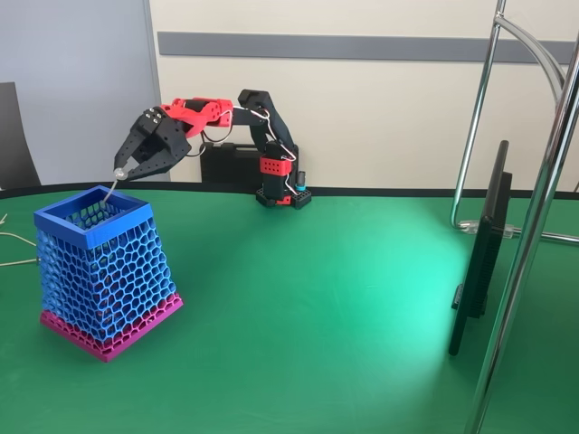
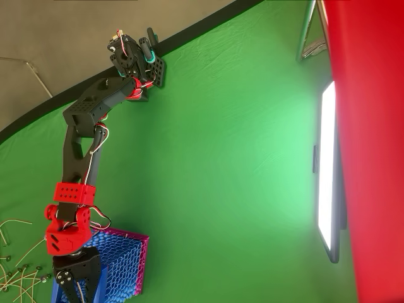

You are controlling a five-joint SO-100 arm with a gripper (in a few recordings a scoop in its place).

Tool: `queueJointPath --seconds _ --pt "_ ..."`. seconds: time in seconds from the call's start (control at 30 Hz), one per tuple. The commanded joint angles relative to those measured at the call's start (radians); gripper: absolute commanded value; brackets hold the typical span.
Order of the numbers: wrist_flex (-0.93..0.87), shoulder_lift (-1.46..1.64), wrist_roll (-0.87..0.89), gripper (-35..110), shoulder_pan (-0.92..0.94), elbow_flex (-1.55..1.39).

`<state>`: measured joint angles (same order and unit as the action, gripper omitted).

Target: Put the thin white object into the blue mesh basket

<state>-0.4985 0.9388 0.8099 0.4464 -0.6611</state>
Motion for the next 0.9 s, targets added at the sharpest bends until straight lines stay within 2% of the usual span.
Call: queueJointPath --seconds 0.0,0.17,0.27,0.47,0.63,0.87 --pt "0.017 0.044 0.066 0 0.017 -0.032" --pt "0.054 0.169 0.132 0 0.066 -0.224" --pt "0.087 0.259 0.091 1 0.092 -0.347" --pt "0.054 0.362 0.044 13 0.161 -0.396" --pt "0.092 0.453 0.044 20 0.212 -0.488" --pt "0.147 0.6 0.018 20 0.261 -0.629"
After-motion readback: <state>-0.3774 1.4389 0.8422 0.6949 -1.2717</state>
